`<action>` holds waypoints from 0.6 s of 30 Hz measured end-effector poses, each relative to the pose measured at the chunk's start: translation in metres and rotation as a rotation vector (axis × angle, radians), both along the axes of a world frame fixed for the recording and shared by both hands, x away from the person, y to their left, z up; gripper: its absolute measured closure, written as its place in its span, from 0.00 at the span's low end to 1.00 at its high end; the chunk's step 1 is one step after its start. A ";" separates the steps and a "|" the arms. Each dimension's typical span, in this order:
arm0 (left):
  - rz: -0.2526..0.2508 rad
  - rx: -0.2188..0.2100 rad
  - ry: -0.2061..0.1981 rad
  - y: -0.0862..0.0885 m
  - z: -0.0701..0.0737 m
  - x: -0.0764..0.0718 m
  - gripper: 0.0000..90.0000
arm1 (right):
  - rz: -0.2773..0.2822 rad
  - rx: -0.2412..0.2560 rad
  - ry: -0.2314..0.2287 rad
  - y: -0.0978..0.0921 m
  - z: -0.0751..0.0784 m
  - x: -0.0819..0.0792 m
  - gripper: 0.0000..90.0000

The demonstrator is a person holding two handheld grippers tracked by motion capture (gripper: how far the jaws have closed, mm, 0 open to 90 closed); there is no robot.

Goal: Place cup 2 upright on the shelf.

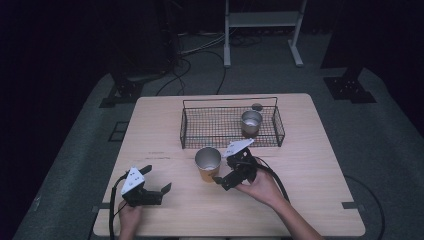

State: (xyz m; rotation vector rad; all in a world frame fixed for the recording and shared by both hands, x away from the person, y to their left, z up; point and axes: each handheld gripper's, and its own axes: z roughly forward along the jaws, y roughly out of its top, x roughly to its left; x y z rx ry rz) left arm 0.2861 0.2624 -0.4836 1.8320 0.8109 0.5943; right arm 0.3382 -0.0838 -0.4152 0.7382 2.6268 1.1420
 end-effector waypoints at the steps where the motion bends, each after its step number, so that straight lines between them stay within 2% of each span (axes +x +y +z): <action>1: 0.000 0.000 0.000 0.000 0.000 0.000 0.00 | -0.001 -0.004 -0.006 0.001 -0.001 0.001 0.01; 18: -0.001 -0.001 -0.001 0.000 0.000 0.000 0.00 | -0.017 -0.004 0.014 0.012 -0.008 0.012 0.01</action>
